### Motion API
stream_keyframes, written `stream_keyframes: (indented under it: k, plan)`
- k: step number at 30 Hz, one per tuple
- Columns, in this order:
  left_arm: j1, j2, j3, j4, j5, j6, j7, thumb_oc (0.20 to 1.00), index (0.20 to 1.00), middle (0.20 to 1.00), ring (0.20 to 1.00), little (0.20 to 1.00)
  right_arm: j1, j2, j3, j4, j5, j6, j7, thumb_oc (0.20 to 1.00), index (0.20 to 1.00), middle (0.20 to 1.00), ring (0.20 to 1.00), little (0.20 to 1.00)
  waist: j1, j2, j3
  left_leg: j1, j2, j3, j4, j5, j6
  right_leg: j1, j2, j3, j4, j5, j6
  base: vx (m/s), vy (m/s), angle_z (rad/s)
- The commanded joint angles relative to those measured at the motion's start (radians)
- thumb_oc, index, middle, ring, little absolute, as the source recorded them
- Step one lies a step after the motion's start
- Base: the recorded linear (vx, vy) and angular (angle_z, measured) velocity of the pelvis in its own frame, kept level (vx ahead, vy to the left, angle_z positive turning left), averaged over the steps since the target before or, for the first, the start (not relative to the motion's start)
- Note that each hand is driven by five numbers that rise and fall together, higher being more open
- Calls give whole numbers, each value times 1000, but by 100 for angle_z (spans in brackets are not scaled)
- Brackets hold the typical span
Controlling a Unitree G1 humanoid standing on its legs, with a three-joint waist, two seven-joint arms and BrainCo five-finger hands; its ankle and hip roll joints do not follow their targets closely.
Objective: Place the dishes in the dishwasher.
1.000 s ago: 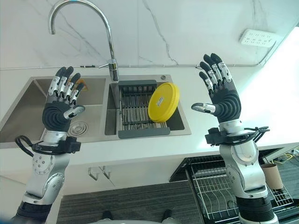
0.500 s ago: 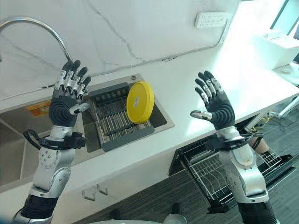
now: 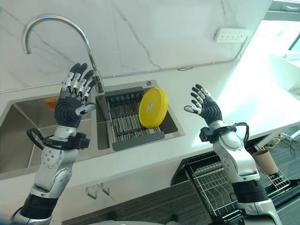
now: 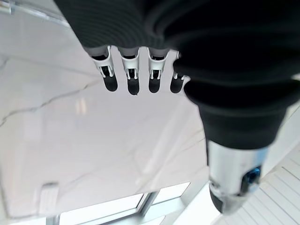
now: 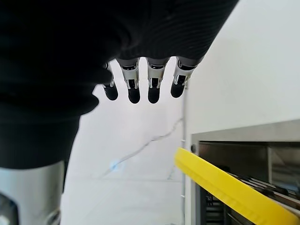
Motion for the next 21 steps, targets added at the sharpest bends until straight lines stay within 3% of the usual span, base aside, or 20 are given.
stream_keyframes:
  k: [1, 15, 21]
  plan:
    - [-93, 32, -3, 24, 21, -30, -1, 1000, 1000, 1000, 1000, 1000, -121, -4, -4, 17, 57, -18, -4, 1000, 1000, 1000, 1000, 1000, 15, 7, -5, 38, 0, 20, 3, -77, 9, 71, -2, -63, 6, -87, 1, -16, -7, 17]
    - [-135, 42, -5, 56, 8, -34, 3, 1000, 1000, 1000, 1000, 1000, -288, -7, 67, 269, 66, 48, -44, 1000, 1000, 1000, 1000, 1000, 60, 9, -9, 30, -2, -4, 3, -70, 2, 90, 0, -92, 6, -96, -9, -21, 4, 7]
    - [-147, 49, -11, 74, 10, -18, -3, 1000, 1000, 1000, 1000, 1000, -334, -20, 75, 359, 86, 47, -43, 1000, 1000, 1000, 1000, 1000, 71, 10, -12, 32, -3, -9, 3, -68, -1, 98, 0, -98, 6, -97, -11, 0, 0, 0]
